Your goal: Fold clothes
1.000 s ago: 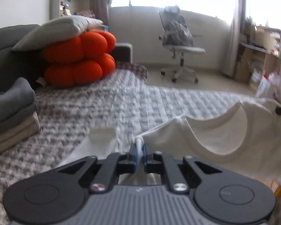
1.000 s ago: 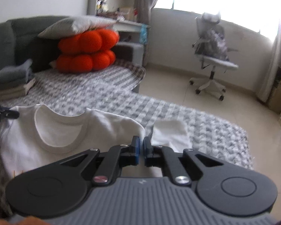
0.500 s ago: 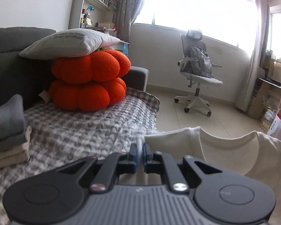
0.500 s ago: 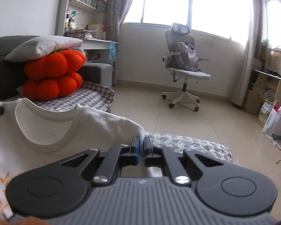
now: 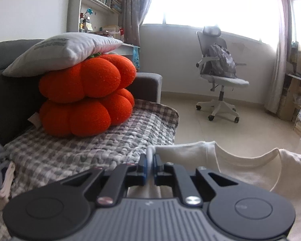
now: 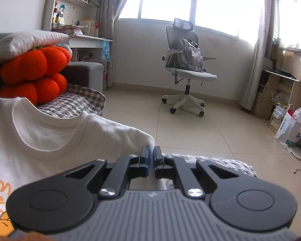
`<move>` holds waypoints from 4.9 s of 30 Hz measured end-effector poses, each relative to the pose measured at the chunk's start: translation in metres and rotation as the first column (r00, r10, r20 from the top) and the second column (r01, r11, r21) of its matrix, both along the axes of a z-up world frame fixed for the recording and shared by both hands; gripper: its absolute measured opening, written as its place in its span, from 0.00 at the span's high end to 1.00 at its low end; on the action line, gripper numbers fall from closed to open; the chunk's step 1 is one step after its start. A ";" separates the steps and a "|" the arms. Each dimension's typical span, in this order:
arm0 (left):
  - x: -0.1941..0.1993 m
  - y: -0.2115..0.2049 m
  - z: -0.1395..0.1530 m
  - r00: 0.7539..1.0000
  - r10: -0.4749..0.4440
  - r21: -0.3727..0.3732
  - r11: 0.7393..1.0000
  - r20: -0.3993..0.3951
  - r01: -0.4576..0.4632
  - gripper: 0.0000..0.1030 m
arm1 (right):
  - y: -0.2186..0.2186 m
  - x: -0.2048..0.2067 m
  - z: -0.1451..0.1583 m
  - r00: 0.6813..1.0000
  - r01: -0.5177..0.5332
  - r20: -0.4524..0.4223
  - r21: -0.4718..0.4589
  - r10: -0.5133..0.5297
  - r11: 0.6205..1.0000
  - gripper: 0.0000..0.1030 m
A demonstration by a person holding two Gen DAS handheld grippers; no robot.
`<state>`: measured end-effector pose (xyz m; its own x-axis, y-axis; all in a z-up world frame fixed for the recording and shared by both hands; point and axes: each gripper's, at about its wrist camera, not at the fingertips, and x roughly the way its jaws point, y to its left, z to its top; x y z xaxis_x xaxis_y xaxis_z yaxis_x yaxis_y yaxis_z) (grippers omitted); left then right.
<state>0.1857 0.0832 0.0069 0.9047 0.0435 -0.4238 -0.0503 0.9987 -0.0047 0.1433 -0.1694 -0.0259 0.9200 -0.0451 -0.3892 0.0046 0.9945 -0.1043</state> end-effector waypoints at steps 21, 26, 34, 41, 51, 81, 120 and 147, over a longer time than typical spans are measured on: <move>0.087 -0.012 -0.066 0.982 0.028 0.071 0.997 -0.187 -0.015 0.91 | 0.008 0.071 -0.045 0.974 0.013 -0.225 -0.061 -0.026 0.998 0.96; 0.080 -0.001 -0.058 0.980 0.023 -0.029 0.999 -0.199 -0.029 0.51 | 0.010 0.065 -0.034 0.976 0.011 -0.217 -0.065 -0.025 0.998 0.86; 0.051 0.017 -0.045 0.977 0.021 -0.111 0.993 -0.214 -0.045 0.48 | 0.014 0.048 -0.010 0.983 0.004 -0.182 -0.066 -0.016 0.998 0.49; 0.012 0.016 -0.030 0.978 -0.011 -0.096 0.995 -0.209 -0.010 0.46 | 0.016 0.019 0.009 0.986 -0.015 -0.167 -0.029 0.010 0.999 0.49; -0.029 0.011 -0.028 0.963 -0.041 -0.113 0.993 -0.267 0.011 0.46 | 0.022 -0.022 0.018 0.984 -0.020 -0.177 0.003 0.020 1.000 0.49; -0.136 -0.028 -0.053 0.894 -0.260 -0.379 0.919 -0.366 0.112 0.60 | 0.025 -0.118 0.017 0.980 -0.017 -0.198 0.072 0.031 0.997 0.49; -0.141 -0.068 -0.080 0.903 -0.311 -0.454 0.878 -0.298 0.152 0.86 | -0.036 -0.167 -0.044 0.971 0.074 -0.238 0.322 0.005 0.944 0.49; -0.157 -0.070 -0.088 0.934 -0.288 -0.470 0.868 -0.212 0.161 0.91 | -0.016 -0.158 -0.056 0.993 0.025 -0.114 0.386 0.021 0.922 0.84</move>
